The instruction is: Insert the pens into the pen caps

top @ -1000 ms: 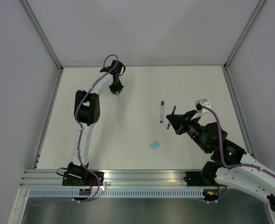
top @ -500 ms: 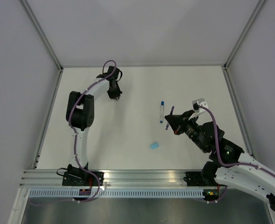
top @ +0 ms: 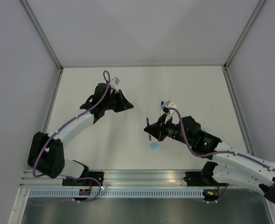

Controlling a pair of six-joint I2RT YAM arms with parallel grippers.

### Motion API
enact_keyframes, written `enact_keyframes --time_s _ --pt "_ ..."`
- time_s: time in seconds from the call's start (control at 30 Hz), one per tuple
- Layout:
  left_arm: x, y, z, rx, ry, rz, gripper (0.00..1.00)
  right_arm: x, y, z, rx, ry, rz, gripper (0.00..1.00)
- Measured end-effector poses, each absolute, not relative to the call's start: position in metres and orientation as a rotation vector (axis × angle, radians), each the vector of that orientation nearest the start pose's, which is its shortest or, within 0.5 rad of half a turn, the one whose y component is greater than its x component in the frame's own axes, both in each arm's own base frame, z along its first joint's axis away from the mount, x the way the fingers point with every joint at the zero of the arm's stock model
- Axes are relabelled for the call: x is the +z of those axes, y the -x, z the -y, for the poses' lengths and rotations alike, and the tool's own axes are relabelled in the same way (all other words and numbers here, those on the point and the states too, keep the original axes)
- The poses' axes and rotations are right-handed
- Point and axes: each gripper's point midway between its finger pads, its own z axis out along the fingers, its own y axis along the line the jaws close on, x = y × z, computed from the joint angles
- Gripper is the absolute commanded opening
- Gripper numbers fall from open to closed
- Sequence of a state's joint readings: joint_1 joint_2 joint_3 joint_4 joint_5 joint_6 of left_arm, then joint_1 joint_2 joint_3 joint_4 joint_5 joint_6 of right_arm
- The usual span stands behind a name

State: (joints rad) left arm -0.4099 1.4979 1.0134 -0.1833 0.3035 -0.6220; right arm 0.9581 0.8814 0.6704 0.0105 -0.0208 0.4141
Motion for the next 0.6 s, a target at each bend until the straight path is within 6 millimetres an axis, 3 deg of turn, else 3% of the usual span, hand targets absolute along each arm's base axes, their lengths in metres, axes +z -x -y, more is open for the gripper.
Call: enact_keyframes --time_s 0.13,0.27,0.4,0.6 --pt "0.233 -0.289 0.265 -1.207 -0.132 -2.016 0.02 0.235 -0.163 -0.303 1.101 0.614 -1.773 0.0" --pt "0.287 -0.237 0.281 -1.389 -0.306 -1.758 0.02 0.244 -0.148 -0.312 1.211 0.677 -1.699 0.0" --pt "0.308 -0.203 0.279 -1.47 -0.385 -1.596 0.02 0.251 -0.139 -0.315 1.272 0.707 -1.65 0.0" --pt "0.318 -0.184 0.277 -1.524 -0.419 -1.461 0.02 0.26 -0.135 -0.319 1.314 0.717 -1.611 0.0"
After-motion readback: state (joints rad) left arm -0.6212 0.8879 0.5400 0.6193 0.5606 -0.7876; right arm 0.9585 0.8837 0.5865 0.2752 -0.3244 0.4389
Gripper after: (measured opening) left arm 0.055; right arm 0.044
